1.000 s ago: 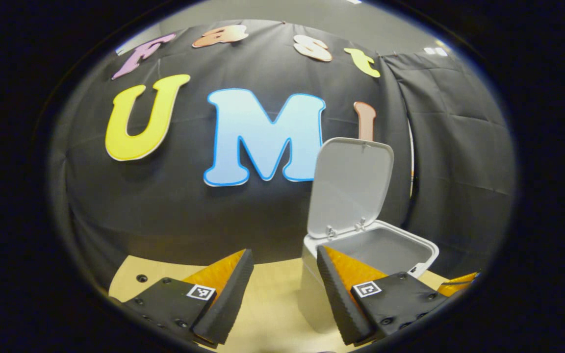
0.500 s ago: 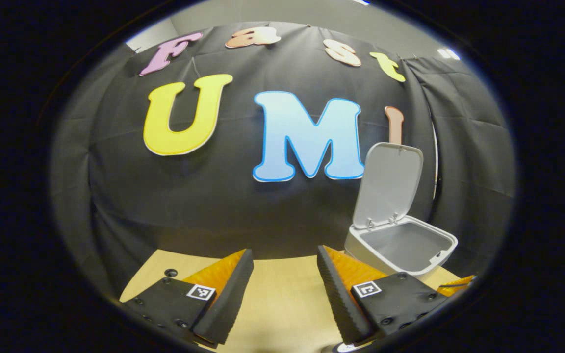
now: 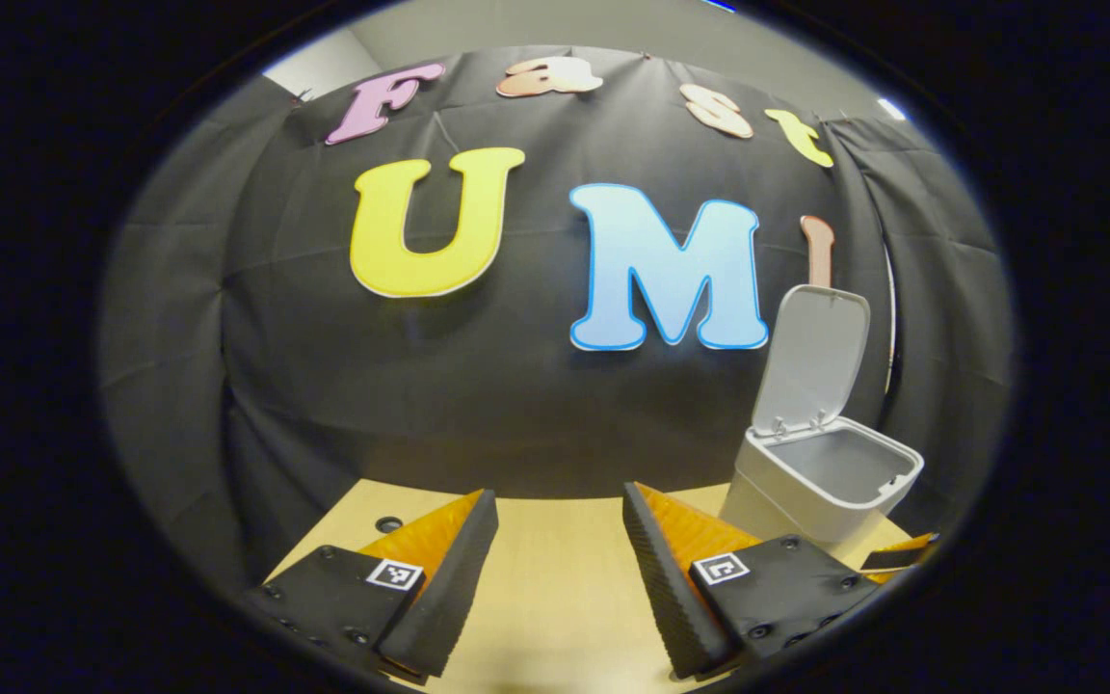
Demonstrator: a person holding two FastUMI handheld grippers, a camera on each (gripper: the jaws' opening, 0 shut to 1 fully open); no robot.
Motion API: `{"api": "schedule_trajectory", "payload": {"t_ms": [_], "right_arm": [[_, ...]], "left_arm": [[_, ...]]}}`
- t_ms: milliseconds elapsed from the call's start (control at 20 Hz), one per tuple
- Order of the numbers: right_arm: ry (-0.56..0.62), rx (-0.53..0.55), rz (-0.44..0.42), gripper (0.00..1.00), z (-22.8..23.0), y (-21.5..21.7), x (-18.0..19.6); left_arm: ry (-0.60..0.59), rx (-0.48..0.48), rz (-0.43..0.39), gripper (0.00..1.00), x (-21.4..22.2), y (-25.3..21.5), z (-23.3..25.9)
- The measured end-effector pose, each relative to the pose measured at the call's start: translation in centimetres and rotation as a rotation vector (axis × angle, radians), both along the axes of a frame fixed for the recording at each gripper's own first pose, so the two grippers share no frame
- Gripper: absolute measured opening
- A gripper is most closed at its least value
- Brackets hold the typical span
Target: Press the lid of the desktop garbage bin to open it, pick up the crumpled paper on the desktop and throw it into the bin, then pick up the pop can on the desktop and drop it into the bin, and finally close the garbage bin lid.
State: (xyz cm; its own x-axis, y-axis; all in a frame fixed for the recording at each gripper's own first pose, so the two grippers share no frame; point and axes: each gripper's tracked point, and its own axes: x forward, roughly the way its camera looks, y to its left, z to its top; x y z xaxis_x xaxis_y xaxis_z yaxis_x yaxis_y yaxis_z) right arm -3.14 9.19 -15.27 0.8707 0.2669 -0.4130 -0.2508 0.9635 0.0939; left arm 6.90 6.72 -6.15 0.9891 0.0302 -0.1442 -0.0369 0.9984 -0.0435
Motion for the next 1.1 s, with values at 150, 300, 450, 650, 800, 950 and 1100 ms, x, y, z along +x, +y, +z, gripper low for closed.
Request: {"api": "schedule_trajectory", "payload": {"t_ms": [150, 300, 450, 650, 800, 950, 1100], "right_arm": [[0.018, 0.001, 0.031, 0.7, -0.6, 1.0, -0.2], [0.032, -0.017, 0.053, 0.98, -1.6, 1.6, -0.6], [0.054, -0.022, 0.081, 0.98, -2.6, 2.4, -0.8], [0.097, -0.034, 0.13, 0.98, -4.2, 3.8, -1.3], [0.125, -0.056, 0.166, 0.99, -5.5, 4.8, -1.6], [0.155, -0.079, 0.204, 0.98, -6.9, 5.9, -1.9], [0.189, -0.105, 0.226, 0.99, -8.7, 6.4, -1.9]], "left_arm": [[-0.001, -0.006, 0.023, 0.89, -0.8, 1.2, 0.0], [0.002, -0.003, 0.042, 0.89, -1.4, 2.3, -0.1], [0.003, -0.001, 0.057, 0.89, -1.9, 3.0, -0.1], [0.007, 0.001, 0.076, 0.87, -2.4, 4.1, -0.3], [0.011, 0.004, 0.092, 0.89, -2.8, 5.1, -0.4], [0.018, 0.004, 0.112, 0.86, -3.2, 6.1, -0.7], [0.026, 0.006, 0.131, 0.89, -3.5, 7.0, -1.0]]}}
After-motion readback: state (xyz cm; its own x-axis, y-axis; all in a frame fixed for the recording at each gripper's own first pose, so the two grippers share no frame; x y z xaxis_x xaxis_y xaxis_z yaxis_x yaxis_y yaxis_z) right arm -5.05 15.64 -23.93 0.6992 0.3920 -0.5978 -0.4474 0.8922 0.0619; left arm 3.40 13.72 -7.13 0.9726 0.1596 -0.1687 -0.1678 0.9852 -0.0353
